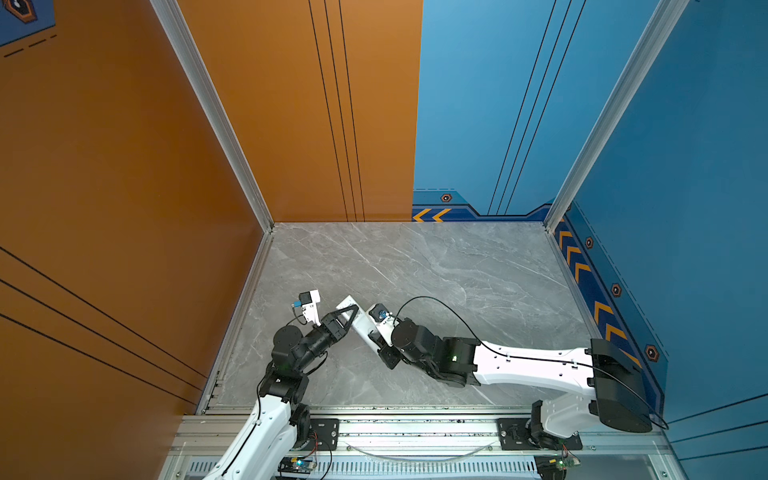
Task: Load the batteries into the remote control
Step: 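Slide the white cover along the compartment with the right gripper to close it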
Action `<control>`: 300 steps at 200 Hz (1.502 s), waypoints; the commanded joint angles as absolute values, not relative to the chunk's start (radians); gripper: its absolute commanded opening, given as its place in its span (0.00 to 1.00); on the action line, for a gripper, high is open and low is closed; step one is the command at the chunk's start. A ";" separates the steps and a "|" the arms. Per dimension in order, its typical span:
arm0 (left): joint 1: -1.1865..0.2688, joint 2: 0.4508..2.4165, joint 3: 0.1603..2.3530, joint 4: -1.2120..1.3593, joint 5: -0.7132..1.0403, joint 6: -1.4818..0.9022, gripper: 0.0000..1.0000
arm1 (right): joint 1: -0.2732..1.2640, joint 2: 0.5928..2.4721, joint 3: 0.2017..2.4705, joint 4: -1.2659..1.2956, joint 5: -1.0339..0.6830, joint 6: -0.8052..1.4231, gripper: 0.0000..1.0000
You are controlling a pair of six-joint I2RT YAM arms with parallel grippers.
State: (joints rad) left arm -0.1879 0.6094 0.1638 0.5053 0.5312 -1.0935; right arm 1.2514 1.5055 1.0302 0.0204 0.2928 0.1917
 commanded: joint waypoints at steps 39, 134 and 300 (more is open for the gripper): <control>-0.174 0.595 0.161 0.547 0.563 -1.111 0.00 | 1.262 1.483 0.999 0.023 0.308 0.218 0.09; -0.171 0.598 0.166 0.548 0.574 -1.108 0.00 | 1.262 1.477 1.001 0.027 0.301 0.219 0.41; -0.162 0.604 0.169 0.546 0.593 -1.101 0.00 | 1.217 1.381 1.015 -0.089 0.263 0.240 0.52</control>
